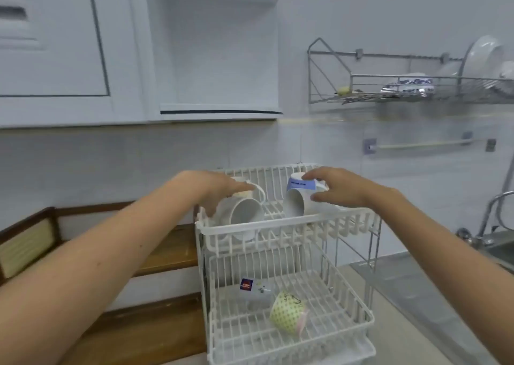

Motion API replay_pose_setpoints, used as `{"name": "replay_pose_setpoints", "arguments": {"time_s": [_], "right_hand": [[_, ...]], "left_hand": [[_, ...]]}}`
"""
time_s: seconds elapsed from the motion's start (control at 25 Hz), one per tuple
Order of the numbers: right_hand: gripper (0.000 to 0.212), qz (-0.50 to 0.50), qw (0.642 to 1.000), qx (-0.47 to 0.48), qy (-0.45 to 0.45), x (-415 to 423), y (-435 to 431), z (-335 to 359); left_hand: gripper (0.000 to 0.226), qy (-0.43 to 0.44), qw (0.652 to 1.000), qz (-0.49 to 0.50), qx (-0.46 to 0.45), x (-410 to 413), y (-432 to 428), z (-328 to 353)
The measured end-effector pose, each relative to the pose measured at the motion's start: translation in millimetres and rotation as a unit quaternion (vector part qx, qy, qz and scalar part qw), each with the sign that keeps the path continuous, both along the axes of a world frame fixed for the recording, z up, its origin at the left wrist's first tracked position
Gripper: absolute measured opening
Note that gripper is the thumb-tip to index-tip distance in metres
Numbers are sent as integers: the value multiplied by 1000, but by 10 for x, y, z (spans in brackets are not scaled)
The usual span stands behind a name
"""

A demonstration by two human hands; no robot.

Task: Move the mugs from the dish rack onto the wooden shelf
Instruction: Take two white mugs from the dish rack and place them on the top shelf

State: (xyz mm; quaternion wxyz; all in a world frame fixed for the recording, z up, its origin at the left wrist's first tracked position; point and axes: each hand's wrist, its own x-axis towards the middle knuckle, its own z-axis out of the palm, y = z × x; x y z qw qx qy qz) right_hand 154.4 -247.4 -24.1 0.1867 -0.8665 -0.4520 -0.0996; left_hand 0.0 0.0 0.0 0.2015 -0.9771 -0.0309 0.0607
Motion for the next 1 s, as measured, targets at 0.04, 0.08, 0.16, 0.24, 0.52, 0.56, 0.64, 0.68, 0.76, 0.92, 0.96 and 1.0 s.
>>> {"name": "replay_pose_setpoints", "arguments": {"time_s": [0.04, 0.08, 0.16, 0.24, 0.52, 0.56, 0.64, 0.68, 0.76, 0.92, 0.96, 1.0], "right_hand": [[57, 12, 999, -43, 10, 107, -7, 15], [61, 26, 995, -92, 11, 175, -5, 37], [67, 49, 987, -152, 18, 329, 43, 49], [77, 74, 982, -176, 7, 482, 151, 55], [98, 137, 964, -213, -77, 711, 511, -175], [97, 135, 965, -205, -88, 706, 540, -197], [95, 130, 967, -189, -114, 699, 569, -206], [94, 129, 968, -180, -119, 700, 571, -206], [97, 131, 975, -152, -98, 689, 552, -191], [94, 148, 989, 16, 16, 605, 443, -42], [91, 155, 985, 57, 43, 549, 426, 20], [88, 169, 978, 93, 74, 495, 415, 74]], "left_hand": [[109, 17, 999, 5, 27, 64, -37, -7], [108, 19, 998, -10, 56, 123, -42, -22], [104, -8, 986, -87, 142, 201, -27, -120], [104, -22, 974, -154, 165, 281, 39, -189], [102, -27, 987, -135, 83, 321, 77, -238], [102, -35, 988, -128, 79, 331, 80, -258], [103, -61, 992, -105, 44, 334, 80, -275], [103, -82, 992, -95, 17, 330, 89, -277], [105, -135, 986, -74, -67, 288, 112, -253], [101, -263, 932, -34, -248, 71, 202, -83], [99, -300, 909, -24, -288, -12, 232, -49], [97, -338, 882, -15, -327, -102, 258, -22]]}}
